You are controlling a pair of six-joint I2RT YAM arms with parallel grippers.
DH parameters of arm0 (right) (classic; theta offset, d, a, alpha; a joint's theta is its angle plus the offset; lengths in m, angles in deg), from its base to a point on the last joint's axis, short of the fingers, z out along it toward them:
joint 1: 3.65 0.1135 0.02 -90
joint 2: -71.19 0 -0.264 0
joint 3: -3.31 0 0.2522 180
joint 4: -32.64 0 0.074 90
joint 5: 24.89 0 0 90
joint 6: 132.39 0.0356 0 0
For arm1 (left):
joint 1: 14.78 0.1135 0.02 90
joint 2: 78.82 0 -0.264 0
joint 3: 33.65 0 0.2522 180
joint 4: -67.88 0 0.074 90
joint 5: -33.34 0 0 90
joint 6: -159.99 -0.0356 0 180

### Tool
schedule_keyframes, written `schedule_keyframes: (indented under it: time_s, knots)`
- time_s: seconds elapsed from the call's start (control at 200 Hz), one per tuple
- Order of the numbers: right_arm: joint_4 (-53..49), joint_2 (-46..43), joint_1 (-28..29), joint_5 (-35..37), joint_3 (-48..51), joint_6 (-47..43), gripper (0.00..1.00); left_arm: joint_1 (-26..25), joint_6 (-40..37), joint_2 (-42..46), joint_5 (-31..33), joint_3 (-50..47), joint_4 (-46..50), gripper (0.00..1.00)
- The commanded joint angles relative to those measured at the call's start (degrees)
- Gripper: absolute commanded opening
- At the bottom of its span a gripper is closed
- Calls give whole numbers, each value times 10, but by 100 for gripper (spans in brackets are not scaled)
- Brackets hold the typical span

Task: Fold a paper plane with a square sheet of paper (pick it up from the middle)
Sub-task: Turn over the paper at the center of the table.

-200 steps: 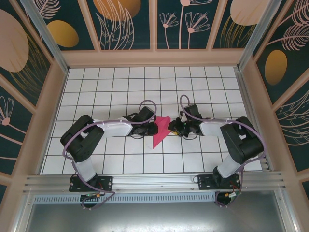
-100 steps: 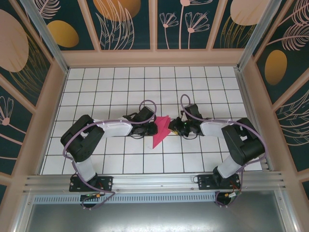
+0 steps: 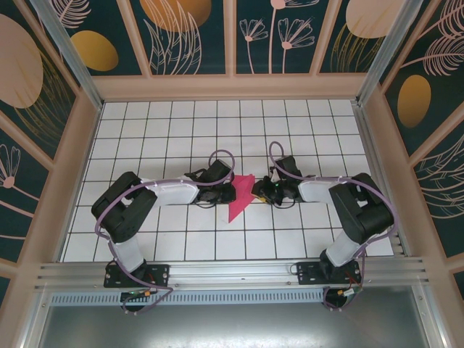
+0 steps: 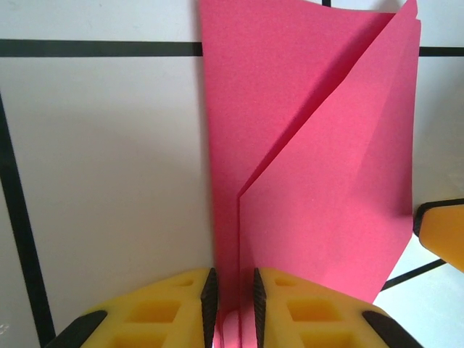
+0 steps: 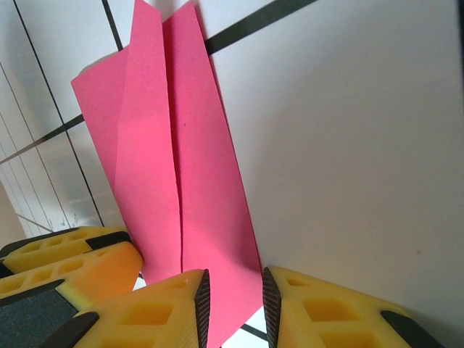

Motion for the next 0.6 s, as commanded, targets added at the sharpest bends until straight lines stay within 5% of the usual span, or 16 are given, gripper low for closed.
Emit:
schedule_keyframes:
  time_s: [0.0,0.595]
  knots:
    - [10,23,8,-16,-10,9,29,-2,-8,-34,-25,2,3,24]
    - [83,39,0,-56,-29,26,35,4,24,-38,-91,-25,-61,21]
